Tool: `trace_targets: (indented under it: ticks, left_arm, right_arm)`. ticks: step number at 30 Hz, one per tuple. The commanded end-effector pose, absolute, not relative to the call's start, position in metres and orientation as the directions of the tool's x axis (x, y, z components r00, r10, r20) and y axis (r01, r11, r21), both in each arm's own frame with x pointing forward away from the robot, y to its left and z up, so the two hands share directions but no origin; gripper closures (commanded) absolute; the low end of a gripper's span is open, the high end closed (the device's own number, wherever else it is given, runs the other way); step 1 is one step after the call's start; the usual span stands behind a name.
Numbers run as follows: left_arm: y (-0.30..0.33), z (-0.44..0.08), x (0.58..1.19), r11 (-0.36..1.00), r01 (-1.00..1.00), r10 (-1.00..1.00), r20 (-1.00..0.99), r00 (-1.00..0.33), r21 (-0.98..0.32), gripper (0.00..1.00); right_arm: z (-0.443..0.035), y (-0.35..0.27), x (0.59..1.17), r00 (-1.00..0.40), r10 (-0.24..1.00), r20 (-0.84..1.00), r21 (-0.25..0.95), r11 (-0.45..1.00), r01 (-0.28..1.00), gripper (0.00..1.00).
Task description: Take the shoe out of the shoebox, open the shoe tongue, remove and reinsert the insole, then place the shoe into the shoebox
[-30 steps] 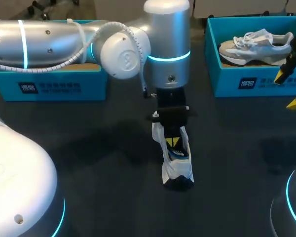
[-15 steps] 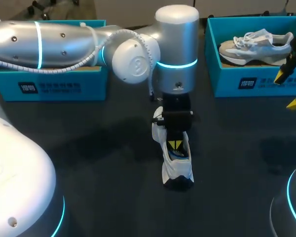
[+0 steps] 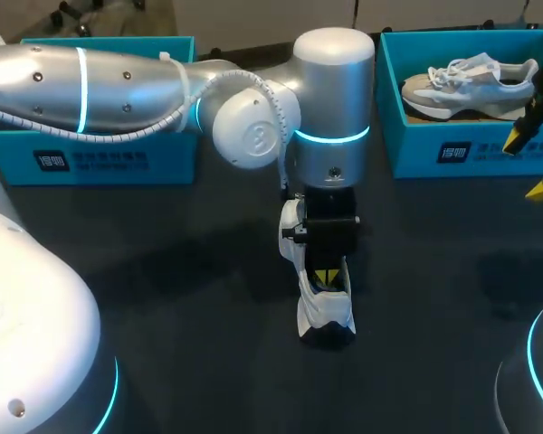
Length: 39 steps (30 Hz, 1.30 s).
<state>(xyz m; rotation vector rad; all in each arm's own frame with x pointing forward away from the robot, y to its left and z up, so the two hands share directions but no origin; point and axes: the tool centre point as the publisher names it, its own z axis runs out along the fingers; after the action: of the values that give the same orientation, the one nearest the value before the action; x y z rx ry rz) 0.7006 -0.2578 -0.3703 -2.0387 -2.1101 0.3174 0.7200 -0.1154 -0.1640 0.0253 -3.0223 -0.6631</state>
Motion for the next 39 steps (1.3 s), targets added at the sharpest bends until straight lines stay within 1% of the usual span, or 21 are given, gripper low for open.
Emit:
trace_targets:
  ticks: [1, 10, 15, 21, 27, 31, 39]
  left_arm:
    - [-0.248, -0.358, 0.694, 0.024, 0.961, 0.999, -0.031, -0.034, -0.277, 1.00]
    - [-0.250, -0.375, 0.679, 0.028, 0.951, 0.999, -0.026, -0.037, -0.307, 1.00]
    - [-0.250, -0.391, 0.677, 0.051, 0.953, 0.999, 0.000, -0.054, -0.297, 1.00]
    - [-0.247, -0.381, 0.677, 0.038, 0.962, 0.999, -0.025, -0.046, -0.270, 1.00]
    - [-0.245, -0.371, 0.672, 0.025, 0.963, 0.998, -0.055, -0.041, -0.270, 1.00]
    - [-0.249, -0.376, 0.665, 0.012, 0.967, 0.998, -0.058, -0.028, -0.253, 1.00]
    - [-0.257, -0.397, 0.659, 0.007, 0.961, 0.999, -0.036, -0.017, -0.275, 1.00]
  right_arm:
    - [-0.164, -0.115, 0.722, -0.999, -0.026, 0.046, 0.416, 0.909, -0.004, 0.00]
    - [-0.164, -0.115, 0.722, -0.999, -0.026, 0.046, 0.416, 0.909, -0.004, 0.00]
    - [-0.164, -0.115, 0.722, -0.999, -0.026, 0.046, 0.416, 0.909, -0.004, 0.00]
    - [-0.164, -0.115, 0.722, -0.999, -0.026, 0.046, 0.416, 0.909, -0.004, 0.00]
    - [-0.164, -0.115, 0.722, -0.999, -0.026, 0.046, 0.416, 0.909, -0.004, 0.00]
    - [-0.164, -0.115, 0.722, -0.999, -0.026, 0.046, 0.416, 0.909, -0.004, 0.00]
    - [-0.164, -0.115, 0.722, -0.999, -0.026, 0.046, 0.416, 0.909, -0.004, 0.00]
